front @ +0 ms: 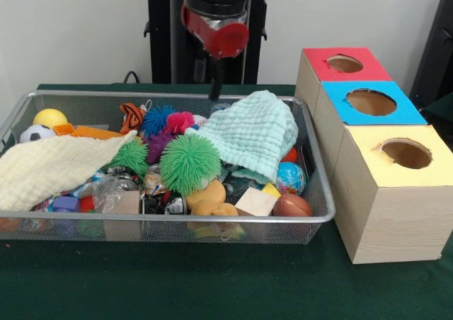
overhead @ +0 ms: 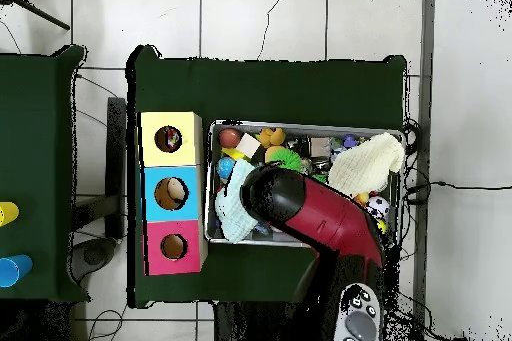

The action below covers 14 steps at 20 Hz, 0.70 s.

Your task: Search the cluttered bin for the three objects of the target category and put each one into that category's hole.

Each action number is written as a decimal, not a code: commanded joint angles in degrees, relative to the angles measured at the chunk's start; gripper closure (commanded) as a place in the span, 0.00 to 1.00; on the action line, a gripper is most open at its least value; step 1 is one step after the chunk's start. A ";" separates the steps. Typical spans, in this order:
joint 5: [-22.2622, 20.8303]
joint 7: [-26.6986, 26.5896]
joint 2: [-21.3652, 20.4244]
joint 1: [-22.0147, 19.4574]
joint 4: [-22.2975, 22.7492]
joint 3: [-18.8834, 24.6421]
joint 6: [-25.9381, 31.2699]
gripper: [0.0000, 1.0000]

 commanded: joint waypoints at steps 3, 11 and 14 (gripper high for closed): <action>-1.72 8.76 13.88 -1.79 -13.22 -2.57 -3.05 0.00; -1.42 5.50 16.95 -4.70 -14.82 -0.04 -8.20 0.00; -1.72 5.00 18.41 -5.52 -15.17 0.57 -11.28 0.00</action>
